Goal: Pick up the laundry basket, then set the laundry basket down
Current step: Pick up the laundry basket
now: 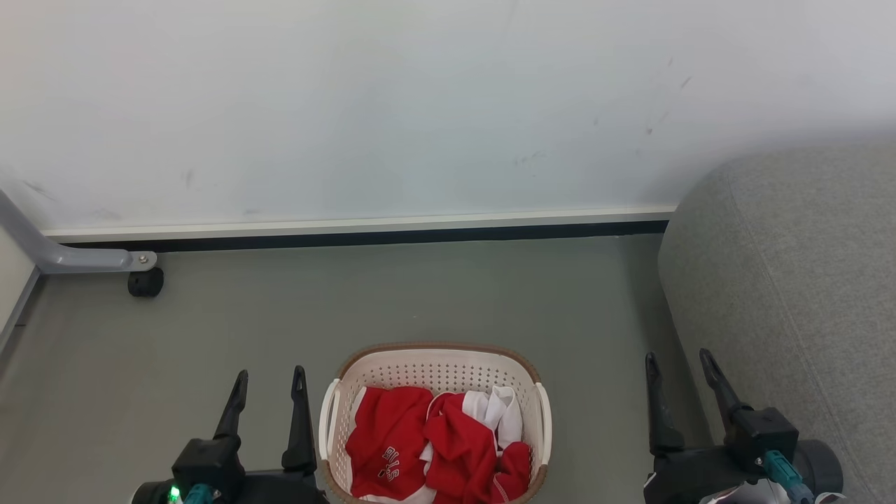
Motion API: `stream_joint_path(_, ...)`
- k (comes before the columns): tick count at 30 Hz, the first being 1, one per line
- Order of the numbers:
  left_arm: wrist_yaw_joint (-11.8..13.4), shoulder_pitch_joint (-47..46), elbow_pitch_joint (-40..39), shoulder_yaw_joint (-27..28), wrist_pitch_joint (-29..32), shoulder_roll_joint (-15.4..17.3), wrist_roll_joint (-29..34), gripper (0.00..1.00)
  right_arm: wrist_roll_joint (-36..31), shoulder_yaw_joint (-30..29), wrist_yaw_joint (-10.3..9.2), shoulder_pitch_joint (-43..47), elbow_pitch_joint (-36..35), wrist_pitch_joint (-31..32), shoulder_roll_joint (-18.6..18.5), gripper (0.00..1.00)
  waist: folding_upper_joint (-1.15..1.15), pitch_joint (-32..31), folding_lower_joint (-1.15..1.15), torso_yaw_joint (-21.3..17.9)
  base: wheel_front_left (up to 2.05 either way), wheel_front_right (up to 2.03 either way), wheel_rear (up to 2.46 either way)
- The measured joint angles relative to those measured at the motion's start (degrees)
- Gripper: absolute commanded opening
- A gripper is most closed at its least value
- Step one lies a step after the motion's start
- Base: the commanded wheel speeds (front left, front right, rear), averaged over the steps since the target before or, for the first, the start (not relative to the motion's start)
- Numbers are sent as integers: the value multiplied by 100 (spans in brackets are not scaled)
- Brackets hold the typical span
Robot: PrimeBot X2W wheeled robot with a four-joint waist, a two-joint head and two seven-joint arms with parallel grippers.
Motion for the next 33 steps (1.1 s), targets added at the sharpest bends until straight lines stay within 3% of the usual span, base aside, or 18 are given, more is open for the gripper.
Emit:
stream_joint_path(24, 0, -34, 49, 60, 0, -22, 10, 100, 97, -118, 0, 1, -69, -1, 44, 100, 0, 215, 0, 40, 0, 0, 0)
stream_joint_path(33, 0, -41, 100, 65, 0, -23, 10, 100, 437, -250, 14, 0, -66, -1, 81, 100, 0, 235, 0, 58, 0, 0, 0)
